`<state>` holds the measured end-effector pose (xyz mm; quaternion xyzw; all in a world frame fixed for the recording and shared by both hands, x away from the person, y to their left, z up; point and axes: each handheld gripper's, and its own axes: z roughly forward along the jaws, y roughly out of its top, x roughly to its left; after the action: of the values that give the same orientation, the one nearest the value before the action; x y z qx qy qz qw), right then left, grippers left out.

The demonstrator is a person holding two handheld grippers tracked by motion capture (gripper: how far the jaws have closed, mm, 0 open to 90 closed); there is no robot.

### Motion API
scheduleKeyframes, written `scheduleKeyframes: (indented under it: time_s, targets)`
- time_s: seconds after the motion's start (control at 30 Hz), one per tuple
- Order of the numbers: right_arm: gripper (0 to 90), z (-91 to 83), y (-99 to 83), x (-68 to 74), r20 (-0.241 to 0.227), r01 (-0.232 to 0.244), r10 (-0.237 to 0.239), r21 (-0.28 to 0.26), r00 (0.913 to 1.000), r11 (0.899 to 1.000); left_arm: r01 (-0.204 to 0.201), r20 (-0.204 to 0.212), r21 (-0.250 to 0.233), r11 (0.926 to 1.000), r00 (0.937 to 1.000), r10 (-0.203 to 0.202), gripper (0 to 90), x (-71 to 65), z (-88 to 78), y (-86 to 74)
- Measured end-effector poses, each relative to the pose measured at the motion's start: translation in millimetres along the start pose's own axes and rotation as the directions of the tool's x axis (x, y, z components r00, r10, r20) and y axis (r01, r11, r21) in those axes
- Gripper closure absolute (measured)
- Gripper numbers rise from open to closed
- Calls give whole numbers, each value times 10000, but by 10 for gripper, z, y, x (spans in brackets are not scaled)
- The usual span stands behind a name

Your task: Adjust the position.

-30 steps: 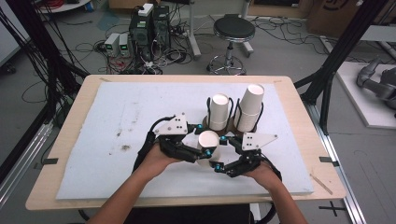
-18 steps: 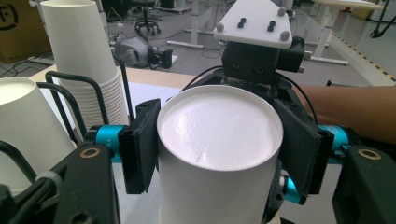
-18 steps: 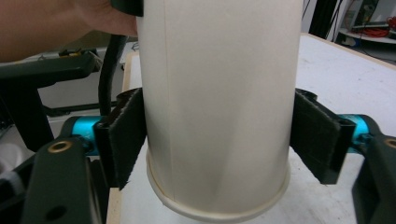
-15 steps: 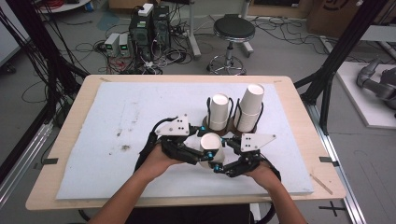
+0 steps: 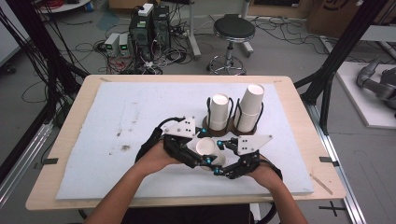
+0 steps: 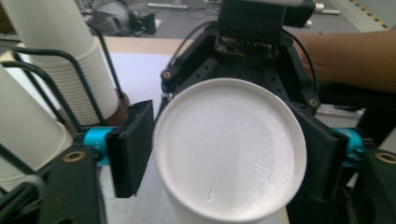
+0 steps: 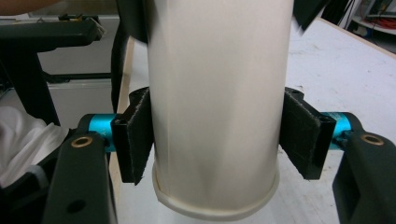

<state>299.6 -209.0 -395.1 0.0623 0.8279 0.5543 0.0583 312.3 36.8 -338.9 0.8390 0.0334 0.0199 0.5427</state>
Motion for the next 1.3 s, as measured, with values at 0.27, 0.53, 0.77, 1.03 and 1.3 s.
scheduleKeyframes:
  time_s: [0.27, 0.53, 0.77, 1.03, 1.3]
  targets:
    - [184, -17, -4, -5, 359, -479, 499, -561, 9981, 9973, 778, -196, -1040, 9915, 9966, -803, 354, 68, -82, -91]
    - [184, 31, 10, 1, 622, -564, 613, -784, 9962, 9953, 950, -124, -2012, 9749, 9950, -995, 359, 58, -119, -117]
    - [320, -16, 15, -22, 373, -252, 272, -547, 9989, 9982, 1130, 96, -1828, 9766, 9935, -1132, 358, 74, -104, -140]
    - [337, 16, 3, -32, 132, -41, 37, 290, 9999, 9996, 658, -74, -649, 9957, 9978, -664, 281, 33, -111, -117]
    - [350, 39, 29, -35, -317, 177, -162, 473, 9994, 9987, 523, 368, -372, 9979, 9980, -509, 354, 53, -93, -114]
